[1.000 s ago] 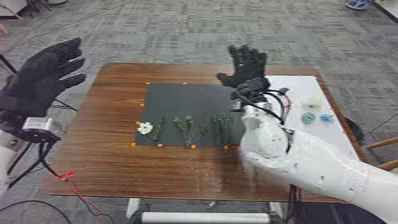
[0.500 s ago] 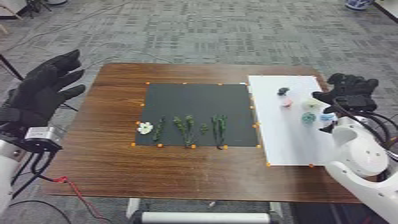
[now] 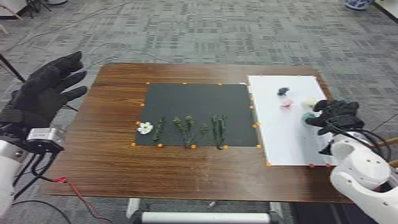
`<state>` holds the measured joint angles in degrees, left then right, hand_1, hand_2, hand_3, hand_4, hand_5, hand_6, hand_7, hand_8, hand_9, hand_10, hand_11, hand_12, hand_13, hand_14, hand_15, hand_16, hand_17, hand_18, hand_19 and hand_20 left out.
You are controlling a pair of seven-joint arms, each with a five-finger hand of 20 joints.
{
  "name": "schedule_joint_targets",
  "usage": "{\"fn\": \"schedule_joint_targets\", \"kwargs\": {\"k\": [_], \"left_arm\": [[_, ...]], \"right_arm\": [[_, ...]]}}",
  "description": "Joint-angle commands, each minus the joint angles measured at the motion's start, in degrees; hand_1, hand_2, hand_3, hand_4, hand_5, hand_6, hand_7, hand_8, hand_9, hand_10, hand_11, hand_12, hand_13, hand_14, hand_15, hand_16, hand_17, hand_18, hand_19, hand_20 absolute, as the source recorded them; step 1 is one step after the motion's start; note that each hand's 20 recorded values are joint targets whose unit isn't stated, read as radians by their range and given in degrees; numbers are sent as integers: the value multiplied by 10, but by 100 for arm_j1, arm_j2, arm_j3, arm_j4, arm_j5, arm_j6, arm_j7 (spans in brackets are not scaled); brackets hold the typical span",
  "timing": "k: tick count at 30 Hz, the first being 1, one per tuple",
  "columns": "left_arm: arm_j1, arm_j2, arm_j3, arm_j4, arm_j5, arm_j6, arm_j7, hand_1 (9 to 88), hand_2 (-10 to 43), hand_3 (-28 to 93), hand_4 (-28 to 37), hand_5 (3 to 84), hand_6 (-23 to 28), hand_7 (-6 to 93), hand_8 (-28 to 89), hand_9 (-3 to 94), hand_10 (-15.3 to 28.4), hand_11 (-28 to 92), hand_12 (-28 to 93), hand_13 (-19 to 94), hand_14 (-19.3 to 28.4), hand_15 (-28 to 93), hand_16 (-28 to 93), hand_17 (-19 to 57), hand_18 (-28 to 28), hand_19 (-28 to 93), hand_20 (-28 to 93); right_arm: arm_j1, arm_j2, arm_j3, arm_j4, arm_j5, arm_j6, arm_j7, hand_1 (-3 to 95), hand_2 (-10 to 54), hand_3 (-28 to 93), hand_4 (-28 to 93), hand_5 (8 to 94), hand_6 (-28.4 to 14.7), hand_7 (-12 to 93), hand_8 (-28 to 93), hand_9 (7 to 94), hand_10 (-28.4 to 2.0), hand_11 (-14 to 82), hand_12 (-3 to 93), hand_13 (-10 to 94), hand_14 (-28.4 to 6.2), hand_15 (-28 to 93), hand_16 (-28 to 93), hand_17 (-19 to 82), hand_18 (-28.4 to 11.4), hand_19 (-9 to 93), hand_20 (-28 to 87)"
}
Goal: Arrange flowers
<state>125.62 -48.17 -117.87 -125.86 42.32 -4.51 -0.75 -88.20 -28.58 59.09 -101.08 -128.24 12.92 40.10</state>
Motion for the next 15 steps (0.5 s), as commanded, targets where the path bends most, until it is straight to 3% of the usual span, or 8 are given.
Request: {"fn": "schedule_joint_targets", "kwargs": {"k": [1, 15], "left_arm": [[81, -23, -3, 7, -19, 52, -44, 257, -71, 580, -283, 189, 14, 188, -84, 115, 81, 181, 191, 30, 109, 352, -57, -128, 192, 324, 103], [66, -22, -6, -3, -1, 17, -53, 259, -70, 578, -283, 188, 14, 188, -83, 115, 81, 180, 191, 30, 108, 352, -56, -128, 191, 322, 102]], "right_arm": [[113, 121, -213, 151, 15, 209, -17, 324, -95, 725, -283, 493, 30, 287, -163, 538, -80, 191, 184, 340, -105, 647, 275, 121, -195, 651, 502], [1418, -8, -1547, 495, 106, 49, -236, 307, -95, 752, -283, 467, 5, 274, -151, 515, -77, 209, 200, 356, -101, 655, 269, 122, -194, 654, 500]]}}
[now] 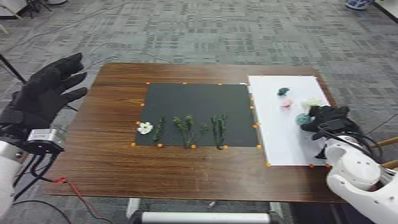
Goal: Arrange flowers
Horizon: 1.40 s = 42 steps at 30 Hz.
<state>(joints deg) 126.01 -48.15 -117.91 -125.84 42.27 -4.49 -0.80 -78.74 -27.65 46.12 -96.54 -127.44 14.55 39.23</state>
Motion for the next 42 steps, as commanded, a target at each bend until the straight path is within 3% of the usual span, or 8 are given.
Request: {"fn": "schedule_joint_targets", "kwargs": {"k": [1, 13, 18, 20, 22, 25, 35, 42], "left_arm": [[25, -23, 1, -7, 8, 20, -44, 259, -71, 578, -283, 188, 14, 188, -83, 114, 81, 180, 191, 30, 108, 352, -56, -128, 191, 322, 102], [83, -43, -59, -31, 2, 68, -39, 259, -71, 578, -283, 188, 14, 189, -84, 115, 81, 180, 191, 30, 109, 354, -56, -128, 192, 322, 102], [105, -70, -72, -53, 5, 86, -36, 257, -71, 579, -283, 188, 13, 188, -84, 115, 80, 180, 191, 30, 109, 353, -57, -128, 192, 322, 102], [123, -82, -89, -65, 1, 97, -36, 257, -71, 579, -283, 188, 13, 188, -84, 115, 80, 180, 190, 30, 109, 353, -57, -128, 191, 322, 102], [125, -81, -109, -64, 1, 91, -31, 257, -71, 579, -283, 188, 14, 188, -84, 115, 81, 180, 190, 30, 109, 353, -57, -128, 191, 321, 101], [158, -80, -158, -85, 2, 135, -1, 258, -70, 577, -283, 189, 14, 188, -83, 115, 81, 180, 190, 30, 109, 353, -57, -128, 191, 322, 102], [77, 7, -137, -71, 10, 90, -19, 256, -70, 580, -283, 188, 13, 189, -84, 115, 80, 181, 190, 30, 109, 353, -57, -127, 191, 321, 102], [-27, 94, -108, -20, -13, 94, -54, 257, -71, 579, -283, 189, 13, 188, -84, 116, 80, 181, 191, 31, 109, 350, -58, -127, 191, 321, 101]], "right_arm": [[430, -112, -194, 25, -9, -161, -188, 303, -95, 757, -283, 464, 3, 272, -150, 514, -78, 212, 203, 358, -101, 656, 269, 122, -194, 655, 500], [502, -209, -146, 98, -63, -1084, -278, 268, -95, 833, -283, 468, 18, 306, -159, 496, -85, 306, 240, 379, -107, 685, 294, 124, -196, 658, 504], [725, -231, -569, 317, -172, -501, -344, 288, -95, 862, -283, 515, 40, 355, -178, 499, -85, 322, 245, 428, -92, 688, 292, 136, -190, 663, 505], [829, -219, -739, 329, -43, -111, -432, 329, -95, 862, -283, 560, 53, 382, -171, 595, -80, 395, 269, 477, -79, 691, 303, 152, -183, 667, 504], [910, -218, -873, 332, -294, 269, -399, 422, -95, 801, -282, 627, 66, 458, -61, 745, -54, 260, 460, 556, -52, 666, 402, 188, -173, 679, 506], [1114, -172, -932, 154, -358, 469, -537, 481, -95, 790, -282, 722, 66, 466, -29, 830, -32, 268, 519, 624, -45, 694, 456, 224, -170, 697, 516], [3057, -25, -2129, -668, -270, 1062, -947, 497, -95, 805, -283, 783, 49, 418, -33, 858, -28, 264, 528, 652, -44, 701, 475, 237, -173, 700, 520], [4244, -1166, -3215, -115, 291, 1025, -1703, 499, -95, 808, -282, 784, 47, 415, -28, 859, -29, 259, 536, 650, -47, 698, 485, 237, -172, 697, 521]]}}
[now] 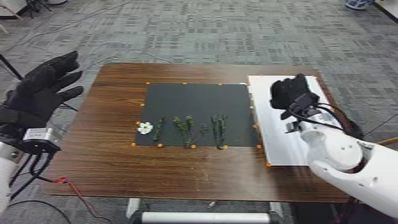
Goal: Arrange flowers
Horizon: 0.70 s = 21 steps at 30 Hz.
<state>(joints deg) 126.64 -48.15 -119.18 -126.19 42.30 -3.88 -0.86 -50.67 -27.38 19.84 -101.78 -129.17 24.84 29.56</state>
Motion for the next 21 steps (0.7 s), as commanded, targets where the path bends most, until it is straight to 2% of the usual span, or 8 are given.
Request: {"fn": "schedule_joint_targets", "kwargs": {"k": [1, 4, 7, 10, 11, 13, 16, 21], "left_arm": [[-144, 136, 53, 43, -38, 42, -62, 257, -71, 580, -283, 189, 13, 188, -84, 116, 80, 180, 191, 30, 108, 350, -57, -127, 191, 321, 102], [-385, 322, 186, 148, -38, -27, -96, 258, -71, 578, -283, 189, 13, 188, -84, 116, 80, 180, 190, 30, 109, 350, -56, -128, 191, 321, 102], [-554, 454, 245, 183, -40, -96, -137, 256, -71, 579, -283, 189, 13, 188, -83, 116, 80, 181, 190, 30, 109, 349, -56, -128, 191, 320, 101], [-681, 519, 301, 190, -31, -118, -115, 257, -70, 578, -283, 189, 13, 187, -83, 115, 81, 181, 190, 31, 109, 348, -56, -128, 191, 320, 101], [-765, 554, 368, 223, -28, -106, -143, 256, -72, 579, -283, 189, 14, 187, -83, 115, 81, 180, 190, 31, 109, 347, -56, -128, 191, 320, 101], [-871, 616, 429, 268, -26, -82, -93, 255, -73, 582, -283, 189, 14, 187, -83, 116, 81, 180, 190, 31, 108, 347, -55, -128, 191, 320, 101], [-830, 629, 378, 228, -22, -35, -50, 255, -72, 580, -283, 190, 14, 186, -83, 116, 80, 180, 190, 31, 108, 346, -55, -128, 192, 320, 101], [-985, 722, 527, 256, -22, -65, -13, 256, -71, 579, -283, 190, 14, 186, -82, 116, 80, 180, 190, 31, 109, 348, -53, -128, 192, 321, 102]], "right_arm": [[1426, -1426, -624, 540, 461, -61, -773, 499, -95, 807, -282, 784, 47, 415, -28, 860, -29, 259, 537, 650, -46, 697, 484, 237, -172, 697, 521], [1495, -1975, -933, 805, 523, -72, -834, 503, -95, 798, -282, 784, 48, 416, -31, 860, -28, 256, 539, 650, -45, 702, 478, 236, -171, 695, 521], [1708, -2494, -1409, 1059, 635, -56, -847, 517, -95, 763, -282, 783, 49, 417, -32, 859, -28, 256, 538, 650, -47, 705, 475, 237, -171, 695, 520], [1983, -2994, -1909, 1343, 712, 14, -832, 516, -95, 763, -282, 781, 50, 418, -32, 859, -28, 256, 538, 650, -47, 707, 474, 236, -171, 695, 521], [1865, -3205, -1770, 1600, 675, -48, -1051, 515, -95, 765, -282, 780, 50, 419, -32, 859, -28, 256, 538, 649, -47, 708, 475, 237, -170, 695, 521], [1999, -3509, -1962, 1799, 752, 5, -1011, 519, -95, 759, -283, 780, 50, 420, -35, 859, -27, 255, 537, 649, -47, 710, 475, 236, -170, 694, 520], [2414, -3912, -2614, 2041, 881, 347, -789, 521, -95, 754, -283, 779, 51, 422, -37, 859, -26, 254, 537, 648, -47, 712, 474, 236, -170, 694, 521], [2720, -4428, -3053, 2417, 1037, 520, -594, 528, -95, 742, -283, 779, 53, 423, -40, 861, -22, 249, 533, 651, -45, 721, 470, 239, -169, 697, 521]]}}
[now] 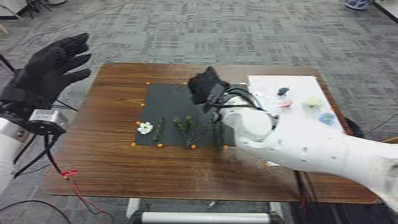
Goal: Arrange flowers
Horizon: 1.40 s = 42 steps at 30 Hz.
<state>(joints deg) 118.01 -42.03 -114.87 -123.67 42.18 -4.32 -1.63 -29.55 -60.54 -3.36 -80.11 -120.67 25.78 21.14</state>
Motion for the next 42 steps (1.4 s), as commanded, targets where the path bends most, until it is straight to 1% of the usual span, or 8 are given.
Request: {"fn": "schedule_joint_targets", "kwargs": {"k": [1, 11, 16, 17, 23, 30, 38, 42], "left_arm": [[-178, 137, 145, 19, -15, -31, 69, 255, -72, 581, -283, 190, 14, 186, -82, 116, 80, 180, 190, 31, 108, 349, -54, -128, 192, 321, 102], [-426, 282, 365, 23, 31, -1, 135, 255, -70, 579, -283, 190, 13, 187, -83, 116, 80, 181, 190, 31, 109, 349, -55, -128, 192, 321, 102], [-642, 334, 571, 77, 25, -16, 146, 255, -71, 580, -283, 190, 13, 187, -83, 116, 80, 180, 190, 31, 109, 350, -54, -127, 192, 320, 102], [-696, 332, 627, 92, 28, -20, 151, 255, -72, 580, -283, 190, 13, 187, -83, 116, 80, 181, 190, 31, 109, 350, -54, -127, 192, 320, 102], [-795, 319, 724, 113, 34, -28, 141, 256, -72, 580, -283, 190, 13, 186, -83, 116, 80, 181, 189, 31, 109, 349, -55, -127, 192, 321, 102], [-832, 314, 759, 128, 21, -55, 159, 257, -72, 580, -283, 190, 13, 186, -83, 116, 80, 181, 189, 32, 109, 348, -55, -127, 191, 320, 102], [-953, 291, 880, 171, 24, -110, 135, 254, -72, 581, -283, 190, 13, 186, -83, 116, 80, 181, 190, 32, 109, 349, -55, -127, 191, 320, 102], [-1039, 296, 968, 205, 23, -138, 105, 256, -70, 579, -283, 190, 13, 185, -83, 116, 80, 179, 189, 31, 109, 349, -55, -127, 192, 320, 102]], "right_arm": [[646, -1204, -798, 339, 209, 486, 287, 529, -95, 741, -283, 779, 54, 423, -41, 863, -21, 247, 532, 655, -43, 726, 468, 243, -170, 700, 522], [1063, -1903, -1385, 954, 316, 697, 480, 545, -95, 713, -283, 779, 56, 422, -48, 870, -19, 228, 537, 655, -42, 731, 465, 245, -170, 705, 523], [1106, -2148, -1586, 1277, 333, 772, 568, 555, -95, 697, -283, 780, 62, 422, -54, 872, -19, 219, 531, 655, -44, 732, 461, 245, -168, 704, 522], [1032, -2153, -1491, 1332, 265, 690, 549, 554, -95, 698, -283, 779, 62, 423, -54, 873, -19, 218, 529, 655, -44, 733, 461, 245, -168, 704, 522], [891, -2201, -1469, 1565, 271, 543, 468, 575, -95, 666, -283, 779, 65, 421, -60, 878, -18, 203, 520, 655, -43, 735, 455, 244, -165, 703, 521], [757, -2195, -1406, 1577, 200, 356, 494, 567, -95, 683, -283, 772, 67, 422, -59, 881, -18, 181, 510, 654, -39, 728, 462, 245, -164, 701, 519], [782, -2310, -1649, 1729, 146, 588, 642, 581, -95, 667, -283, 768, 69, 422, -60, 882, -16, 169, 505, 656, -36, 716, 474, 246, -159, 695, 511], [771, -2331, -1673, 1738, 135, 491, 693, 586, -95, 660, -283, 764, 70, 424, -61, 881, -14, 164, 503, 655, -36, 711, 477, 246, -159, 694, 512]]}}
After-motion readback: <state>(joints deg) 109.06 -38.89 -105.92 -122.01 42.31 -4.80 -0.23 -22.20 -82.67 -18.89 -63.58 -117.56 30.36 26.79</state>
